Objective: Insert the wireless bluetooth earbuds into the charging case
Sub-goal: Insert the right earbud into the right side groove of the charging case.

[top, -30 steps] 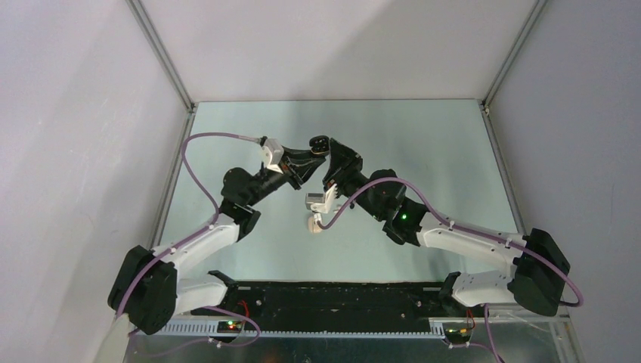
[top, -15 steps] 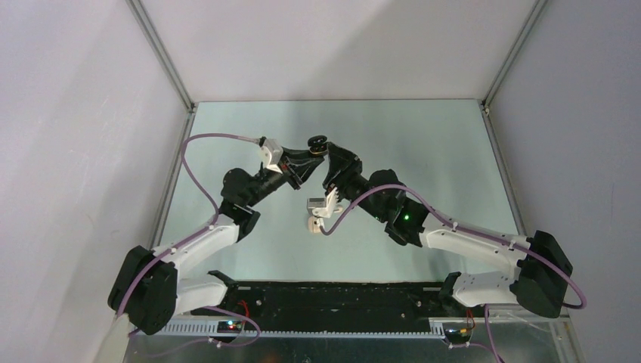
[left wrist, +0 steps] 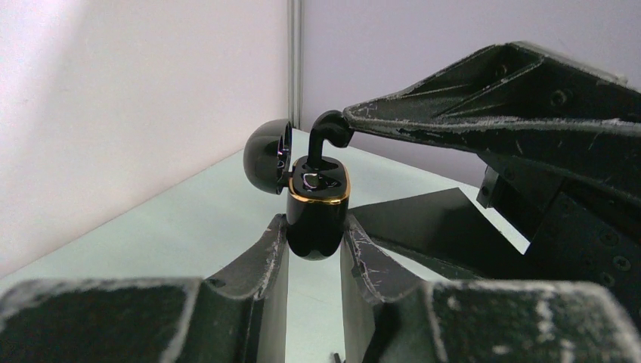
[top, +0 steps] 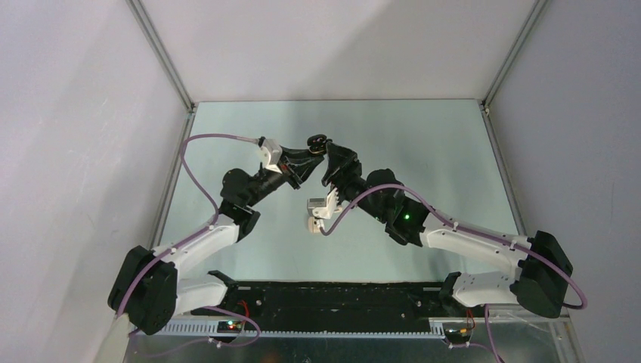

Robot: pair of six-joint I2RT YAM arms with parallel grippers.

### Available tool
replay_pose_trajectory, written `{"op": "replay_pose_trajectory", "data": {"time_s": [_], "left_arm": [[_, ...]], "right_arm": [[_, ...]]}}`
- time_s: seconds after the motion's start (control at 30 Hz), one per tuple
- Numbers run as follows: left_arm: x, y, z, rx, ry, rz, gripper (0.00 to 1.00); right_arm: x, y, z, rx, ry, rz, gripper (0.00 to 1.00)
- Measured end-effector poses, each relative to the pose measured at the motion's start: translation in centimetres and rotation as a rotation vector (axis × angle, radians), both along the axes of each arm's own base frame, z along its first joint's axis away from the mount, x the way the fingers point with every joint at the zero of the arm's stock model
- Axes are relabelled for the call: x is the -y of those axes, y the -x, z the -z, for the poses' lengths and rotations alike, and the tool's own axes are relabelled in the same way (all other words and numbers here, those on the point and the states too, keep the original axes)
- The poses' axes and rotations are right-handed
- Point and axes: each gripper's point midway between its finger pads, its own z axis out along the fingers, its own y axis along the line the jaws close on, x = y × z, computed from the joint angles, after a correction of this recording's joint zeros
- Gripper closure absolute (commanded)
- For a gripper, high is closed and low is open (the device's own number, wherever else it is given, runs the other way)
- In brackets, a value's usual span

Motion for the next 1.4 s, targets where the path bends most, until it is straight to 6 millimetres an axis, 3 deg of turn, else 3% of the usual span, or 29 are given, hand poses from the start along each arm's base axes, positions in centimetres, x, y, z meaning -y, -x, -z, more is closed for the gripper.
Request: {"op": "replay_pose_trajectory", "data": {"time_s": [0.1, 0.23, 0.4, 0.5, 0.57, 0.6, 0.77, 0.87, 0.97, 1.07, 1.4], "left_arm": [[0.0, 0.0, 0.0, 0.0, 0.0, 0.0, 1.0], [0.0, 0.1, -0.2, 0.009, 0.003, 0.003, 1.0], [0.2, 0.3, -0.2, 0.025, -0.002, 0.02, 1.0], [0.5, 0.6, -0.1, 0.03, -0.011, 0.048, 1.0], [0.7, 1.0, 0.1, 0.036, -0.019, 0.074, 1.0], [0.9, 1.1, 0.2, 0.038, -0.024, 0.089, 1.0], [1.3, 2.1, 0.4, 0.057, -0.044, 0.156, 1.0], [1.4, 2.5, 0.7, 0.063, -0.058, 0.19, 1.0], [1.5, 2.8, 1.0, 0.064, -0.069, 0.216, 1.0], [1.6, 3.0, 1.1, 0.066, -0.074, 0.23, 1.0], [1.7, 3.3, 1.2, 0.069, -0.079, 0.245, 1.0]], "right_arm": [[0.0, 0.1, 0.0, -0.052, -0.021, -0.006, 0.26], [0.6, 1.8, -0.9, -0.166, -0.066, -0.062, 0.11], [2.5, 5.6, -4.2, -0.334, -0.176, -0.163, 0.04], [3.3, 6.7, -6.4, -0.459, -0.254, -0.182, 0.03], [3.9, 6.3, -8.3, -0.598, -0.324, -0.16, 0.04], [4.0, 5.8, -10.4, -0.702, -0.399, -0.142, 0.05], [5.6, 2.2, -12.3, -0.985, -0.543, -0.043, 0.09], [6.2, 1.0, -9.4, -1.165, -0.547, 0.033, 0.1], [5.7, 1.7, -5.9, -1.316, -0.482, 0.077, 0.12], [5.4, 2.3, -4.0, -1.395, -0.432, 0.089, 0.12], [4.9, 1.8, -1.8, -1.441, -0.382, 0.127, 0.15]]}}
